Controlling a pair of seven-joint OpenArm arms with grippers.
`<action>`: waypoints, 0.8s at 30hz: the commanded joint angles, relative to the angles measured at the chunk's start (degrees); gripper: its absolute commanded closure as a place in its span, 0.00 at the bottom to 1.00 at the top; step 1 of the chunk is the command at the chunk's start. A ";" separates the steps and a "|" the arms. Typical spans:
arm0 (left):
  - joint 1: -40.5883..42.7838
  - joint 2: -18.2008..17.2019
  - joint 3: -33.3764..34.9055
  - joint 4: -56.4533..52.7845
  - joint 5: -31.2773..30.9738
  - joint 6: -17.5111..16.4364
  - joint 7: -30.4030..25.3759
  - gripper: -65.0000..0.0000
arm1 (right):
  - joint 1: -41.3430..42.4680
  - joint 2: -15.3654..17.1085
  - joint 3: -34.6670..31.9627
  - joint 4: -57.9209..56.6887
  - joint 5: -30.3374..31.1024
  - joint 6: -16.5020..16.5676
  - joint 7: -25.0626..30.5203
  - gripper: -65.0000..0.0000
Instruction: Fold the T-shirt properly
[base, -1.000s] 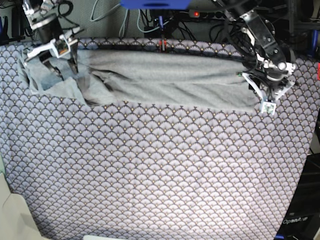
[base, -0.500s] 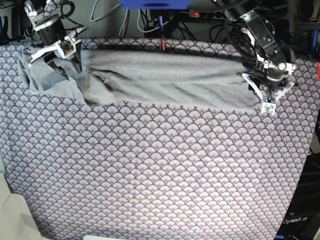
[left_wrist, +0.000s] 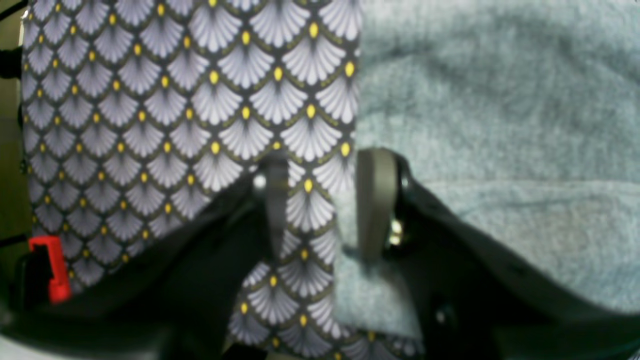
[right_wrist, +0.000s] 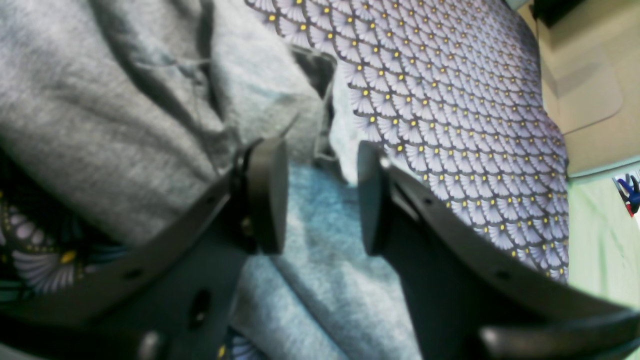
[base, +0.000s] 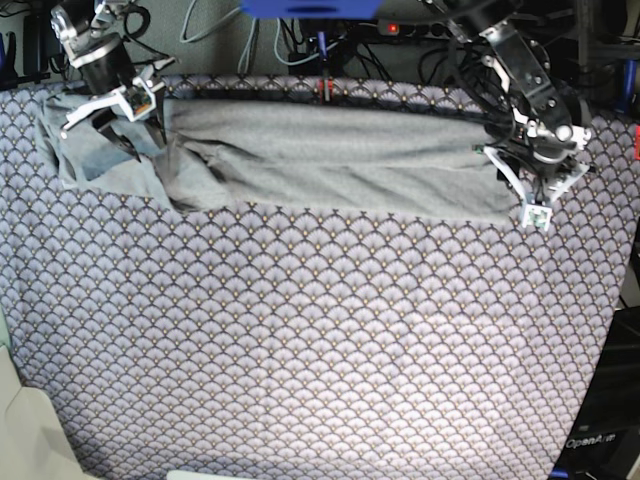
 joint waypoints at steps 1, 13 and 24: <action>-0.58 -0.37 -0.01 1.02 -0.46 0.29 -0.89 0.65 | 0.31 0.16 0.09 0.81 1.15 -0.05 1.62 0.62; -0.58 -0.37 -0.01 1.11 -0.46 0.29 -0.89 0.65 | 1.01 0.16 0.09 0.81 1.15 -0.05 1.62 0.63; -0.58 -0.37 -0.01 1.11 -0.46 0.29 -0.89 0.65 | 1.36 0.16 0.09 -0.24 1.15 -0.05 1.62 0.63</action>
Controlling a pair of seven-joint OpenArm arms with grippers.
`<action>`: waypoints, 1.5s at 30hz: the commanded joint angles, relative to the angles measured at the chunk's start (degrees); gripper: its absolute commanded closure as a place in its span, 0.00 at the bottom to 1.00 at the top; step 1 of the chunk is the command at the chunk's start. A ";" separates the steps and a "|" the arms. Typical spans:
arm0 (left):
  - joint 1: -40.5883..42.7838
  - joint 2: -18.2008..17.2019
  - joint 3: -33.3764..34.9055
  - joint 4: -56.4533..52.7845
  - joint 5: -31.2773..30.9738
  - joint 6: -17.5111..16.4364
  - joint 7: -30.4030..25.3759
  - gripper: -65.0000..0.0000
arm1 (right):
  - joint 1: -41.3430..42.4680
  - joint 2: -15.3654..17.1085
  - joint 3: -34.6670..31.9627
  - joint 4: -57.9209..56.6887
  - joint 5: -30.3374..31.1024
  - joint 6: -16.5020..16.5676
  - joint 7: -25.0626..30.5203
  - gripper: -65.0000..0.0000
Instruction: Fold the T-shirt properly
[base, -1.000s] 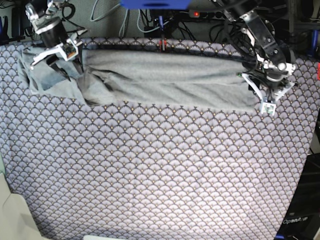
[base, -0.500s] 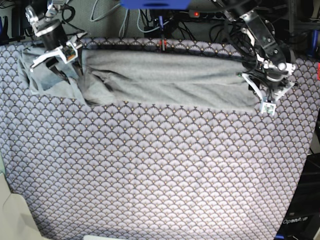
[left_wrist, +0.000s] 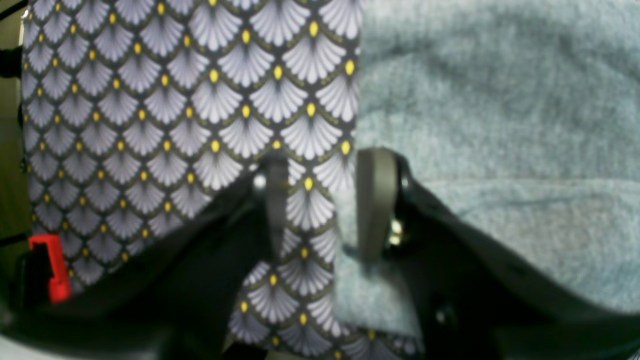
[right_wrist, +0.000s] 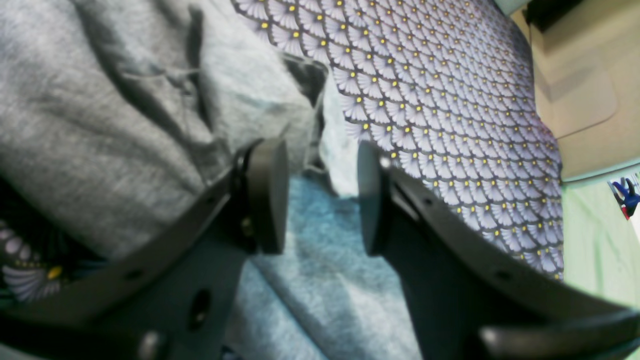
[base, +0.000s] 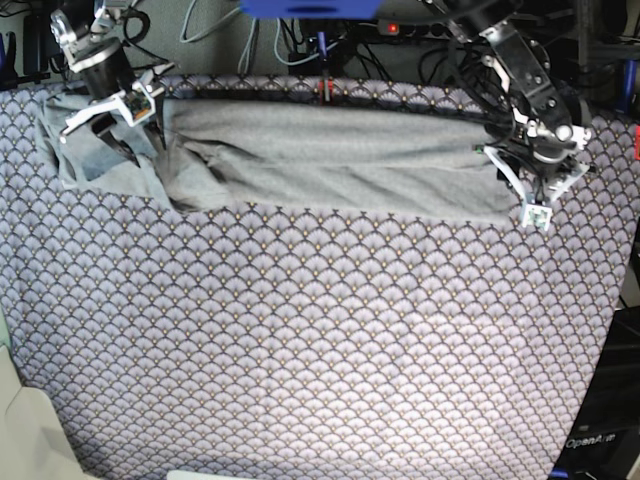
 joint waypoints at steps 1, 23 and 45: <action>-0.60 -0.37 -0.01 1.11 -0.46 0.29 -0.89 0.65 | 0.51 0.31 0.09 0.13 0.91 -0.03 1.49 0.65; -0.52 -0.37 -0.01 1.37 -0.46 0.29 -0.89 0.65 | 0.34 0.14 2.46 -0.31 1.35 -0.03 1.40 1.00; -0.43 -0.37 -0.01 1.19 -0.46 0.29 -0.89 0.65 | -8.63 -0.29 4.49 0.22 4.69 -0.03 4.39 1.00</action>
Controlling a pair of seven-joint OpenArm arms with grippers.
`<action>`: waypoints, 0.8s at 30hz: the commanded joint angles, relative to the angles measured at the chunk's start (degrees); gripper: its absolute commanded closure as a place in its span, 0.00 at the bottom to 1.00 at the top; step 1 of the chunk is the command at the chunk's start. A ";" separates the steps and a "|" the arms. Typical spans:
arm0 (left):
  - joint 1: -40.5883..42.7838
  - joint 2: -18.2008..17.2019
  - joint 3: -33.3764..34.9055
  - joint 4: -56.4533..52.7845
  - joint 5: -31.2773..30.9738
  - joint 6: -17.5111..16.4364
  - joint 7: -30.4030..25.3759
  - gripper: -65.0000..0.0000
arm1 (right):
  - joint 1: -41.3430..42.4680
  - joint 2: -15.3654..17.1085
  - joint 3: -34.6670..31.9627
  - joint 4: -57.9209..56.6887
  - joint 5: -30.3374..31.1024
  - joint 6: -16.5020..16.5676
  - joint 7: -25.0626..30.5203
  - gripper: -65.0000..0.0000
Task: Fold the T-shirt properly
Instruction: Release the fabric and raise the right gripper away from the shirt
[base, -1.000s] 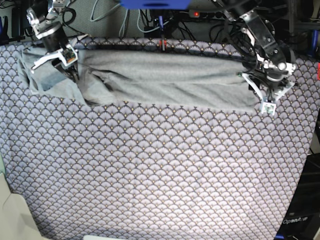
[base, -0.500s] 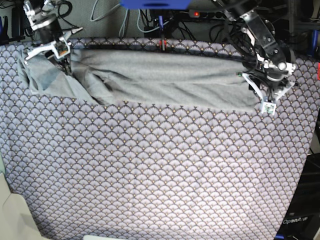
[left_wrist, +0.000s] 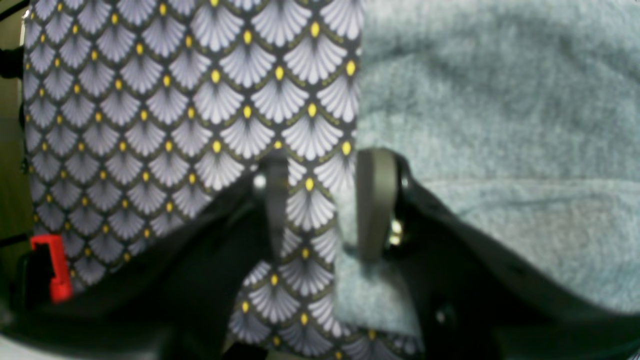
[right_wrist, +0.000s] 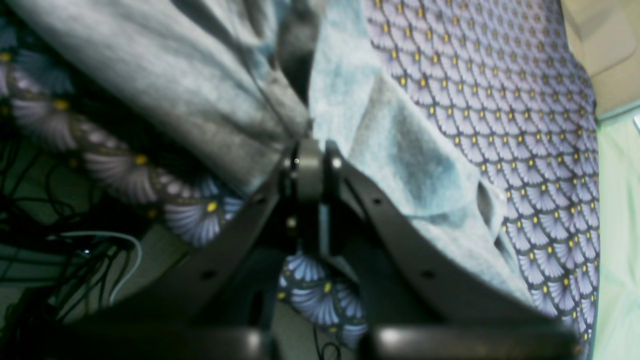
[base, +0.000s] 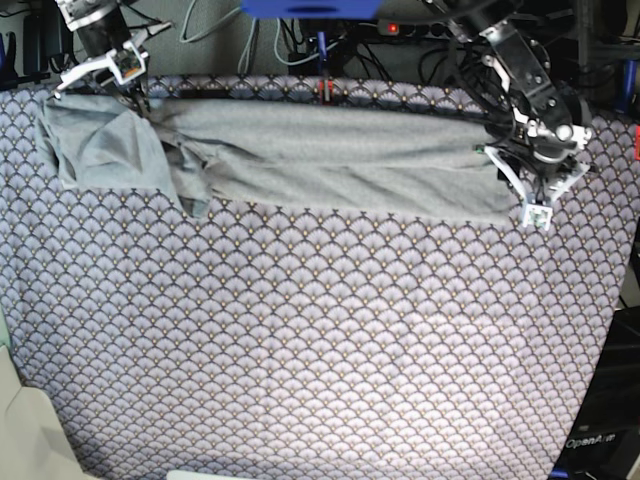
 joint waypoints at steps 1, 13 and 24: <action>-0.54 -0.37 -0.01 1.13 -0.46 0.29 -0.87 0.65 | -0.59 0.39 1.01 0.94 1.26 -0.05 1.31 1.00; -0.63 -0.37 -1.59 1.04 -0.37 0.29 -0.87 0.65 | 4.69 3.10 7.17 -5.04 1.17 -0.05 1.22 1.00; -0.71 -0.37 -1.68 0.95 -0.37 0.29 -0.87 0.65 | 10.67 6.97 13.06 -9.09 1.17 -0.05 1.22 1.00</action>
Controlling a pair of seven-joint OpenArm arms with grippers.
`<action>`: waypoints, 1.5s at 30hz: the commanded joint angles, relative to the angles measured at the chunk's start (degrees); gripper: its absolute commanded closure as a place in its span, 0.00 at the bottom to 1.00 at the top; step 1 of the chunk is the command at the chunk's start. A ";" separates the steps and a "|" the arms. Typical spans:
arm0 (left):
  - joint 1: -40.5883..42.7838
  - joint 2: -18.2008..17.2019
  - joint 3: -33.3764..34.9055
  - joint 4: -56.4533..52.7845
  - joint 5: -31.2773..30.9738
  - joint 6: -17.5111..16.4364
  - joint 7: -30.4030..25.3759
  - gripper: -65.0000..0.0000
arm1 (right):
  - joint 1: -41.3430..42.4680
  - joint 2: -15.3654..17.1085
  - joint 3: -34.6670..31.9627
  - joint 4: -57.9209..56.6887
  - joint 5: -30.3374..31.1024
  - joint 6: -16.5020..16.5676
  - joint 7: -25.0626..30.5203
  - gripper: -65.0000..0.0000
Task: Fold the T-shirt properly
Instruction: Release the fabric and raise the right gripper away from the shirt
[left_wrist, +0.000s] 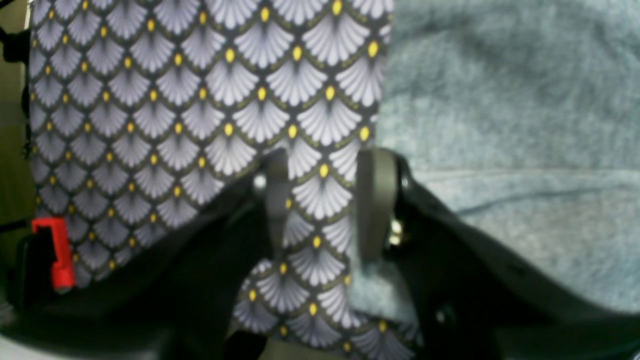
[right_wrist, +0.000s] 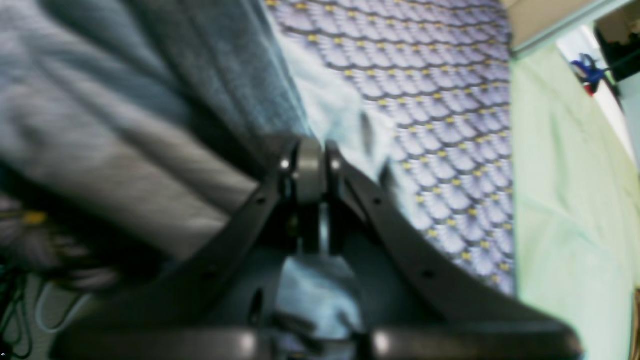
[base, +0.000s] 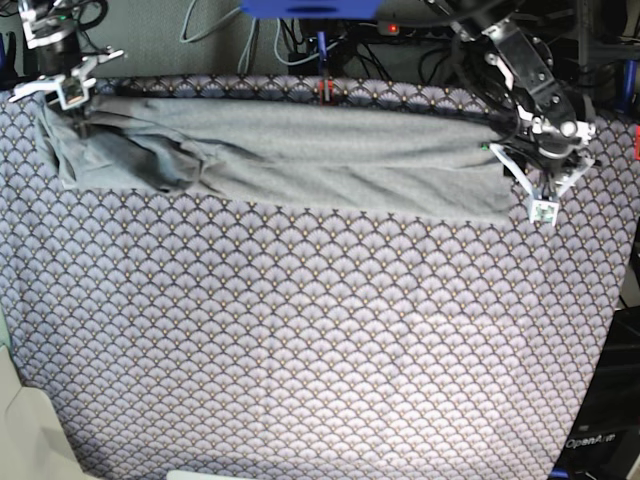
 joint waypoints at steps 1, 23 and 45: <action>-0.65 -0.37 0.09 0.91 -0.37 0.29 -0.89 0.65 | -0.15 0.48 0.80 0.71 1.41 -0.23 1.44 1.00; -0.65 -0.37 -0.35 0.65 -0.46 0.29 -0.89 0.65 | -2.44 7.25 0.97 -3.25 1.32 -0.23 1.44 1.00; -0.74 -1.23 -0.17 1.35 -0.46 0.29 -0.89 0.60 | -0.50 4.61 1.24 -3.25 1.32 -0.23 0.91 0.61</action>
